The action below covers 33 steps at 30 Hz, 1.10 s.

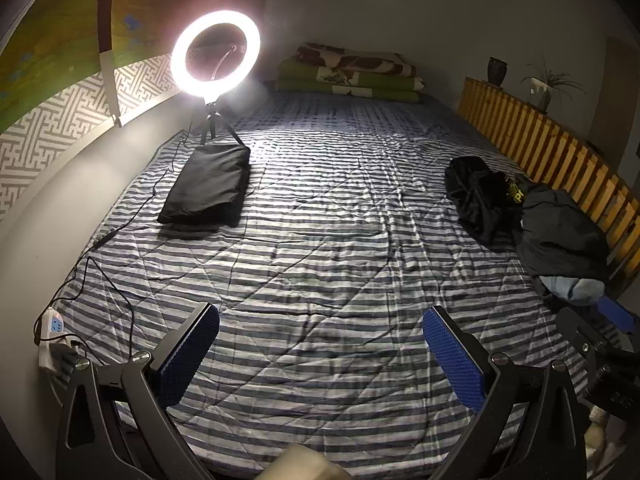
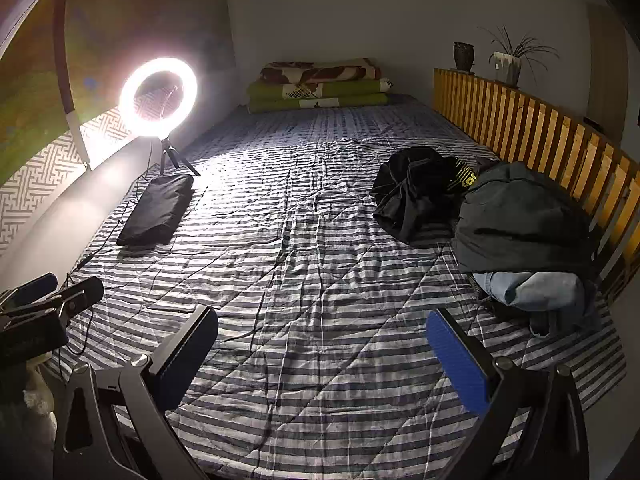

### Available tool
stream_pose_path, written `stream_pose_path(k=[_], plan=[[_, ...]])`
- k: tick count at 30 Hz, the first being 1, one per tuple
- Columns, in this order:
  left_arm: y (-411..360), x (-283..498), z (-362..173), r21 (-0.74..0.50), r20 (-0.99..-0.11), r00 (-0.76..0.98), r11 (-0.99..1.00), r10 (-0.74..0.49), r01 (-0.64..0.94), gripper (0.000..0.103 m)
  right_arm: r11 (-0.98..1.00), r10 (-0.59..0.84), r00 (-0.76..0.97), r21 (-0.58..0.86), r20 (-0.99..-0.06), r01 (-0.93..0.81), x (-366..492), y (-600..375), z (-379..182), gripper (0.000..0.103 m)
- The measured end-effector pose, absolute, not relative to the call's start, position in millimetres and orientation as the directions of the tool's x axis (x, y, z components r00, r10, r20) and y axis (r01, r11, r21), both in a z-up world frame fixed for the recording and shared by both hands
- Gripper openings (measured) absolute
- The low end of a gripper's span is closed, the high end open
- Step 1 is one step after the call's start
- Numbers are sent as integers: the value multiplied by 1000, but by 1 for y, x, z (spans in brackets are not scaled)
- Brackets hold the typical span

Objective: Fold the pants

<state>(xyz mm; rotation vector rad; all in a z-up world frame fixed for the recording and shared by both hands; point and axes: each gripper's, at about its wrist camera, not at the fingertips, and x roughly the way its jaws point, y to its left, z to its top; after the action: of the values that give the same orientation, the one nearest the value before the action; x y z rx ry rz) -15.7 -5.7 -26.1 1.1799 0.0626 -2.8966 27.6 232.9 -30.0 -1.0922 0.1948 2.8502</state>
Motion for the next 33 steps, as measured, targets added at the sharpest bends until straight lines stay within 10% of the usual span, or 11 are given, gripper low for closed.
stream_pose_path(k=[33], plan=[[2, -18, -45, -32, -734, -679, -999, 2, 31, 103, -985, 51, -734, 85, -678, -147, 15, 233, -42, 103]])
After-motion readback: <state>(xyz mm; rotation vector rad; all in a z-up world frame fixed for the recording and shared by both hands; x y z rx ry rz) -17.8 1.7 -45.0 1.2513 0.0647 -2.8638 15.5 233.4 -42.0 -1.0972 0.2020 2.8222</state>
